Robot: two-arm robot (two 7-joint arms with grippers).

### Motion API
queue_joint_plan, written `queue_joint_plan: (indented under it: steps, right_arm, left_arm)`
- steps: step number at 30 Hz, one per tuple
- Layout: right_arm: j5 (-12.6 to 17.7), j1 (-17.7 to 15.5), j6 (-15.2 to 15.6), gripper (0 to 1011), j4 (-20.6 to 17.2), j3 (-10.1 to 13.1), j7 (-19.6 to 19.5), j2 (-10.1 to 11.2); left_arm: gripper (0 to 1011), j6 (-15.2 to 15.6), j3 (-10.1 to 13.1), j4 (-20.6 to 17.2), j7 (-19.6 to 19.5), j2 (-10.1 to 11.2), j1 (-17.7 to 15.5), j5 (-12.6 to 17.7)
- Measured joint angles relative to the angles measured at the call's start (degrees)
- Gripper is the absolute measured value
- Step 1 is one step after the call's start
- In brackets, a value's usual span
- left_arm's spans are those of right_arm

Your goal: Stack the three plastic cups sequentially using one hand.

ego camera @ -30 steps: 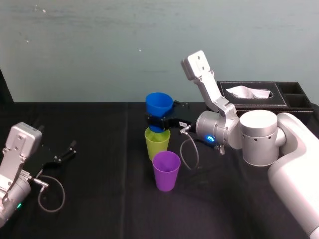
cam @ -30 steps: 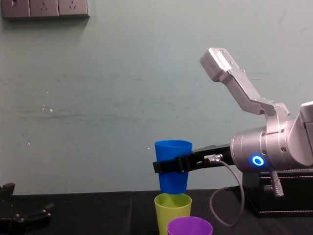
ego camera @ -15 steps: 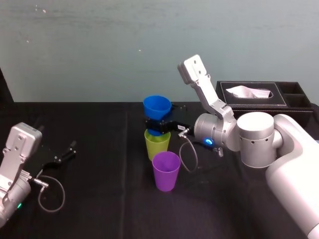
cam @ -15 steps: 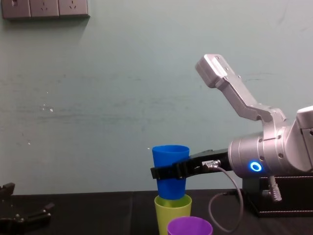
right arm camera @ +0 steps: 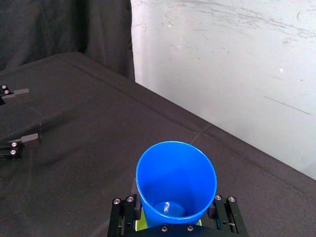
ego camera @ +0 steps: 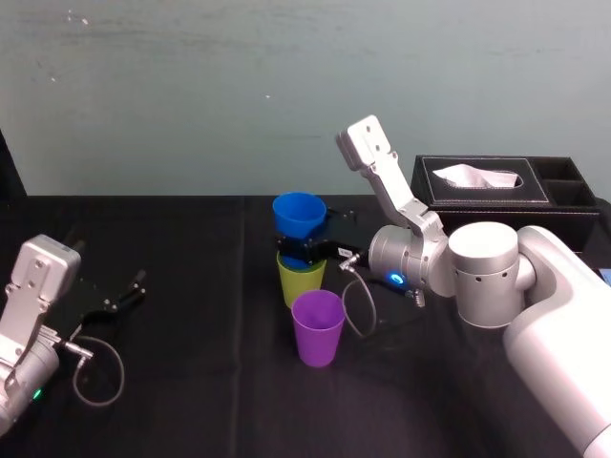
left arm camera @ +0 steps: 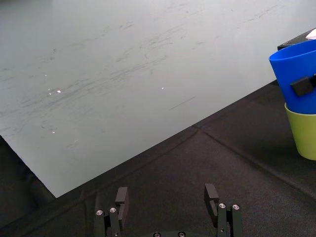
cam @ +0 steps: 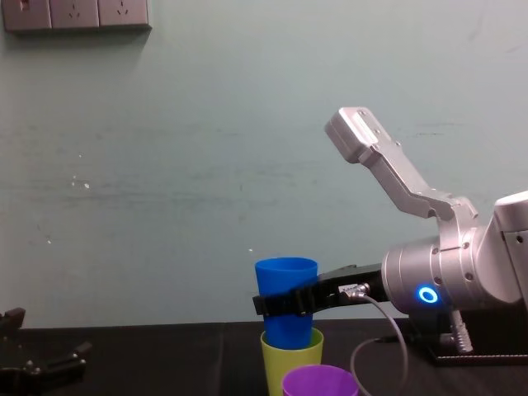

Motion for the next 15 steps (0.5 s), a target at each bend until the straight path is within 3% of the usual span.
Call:
queue_joint_plan:
  steps: [15]
  right_arm:
    - [0.0,0.1,-0.4,721,1.3,0.2,0.3,-0.3]
  left_arm:
    - [1000,0.0,0.0,0.0,0.0,0.0,0.0,0.0]
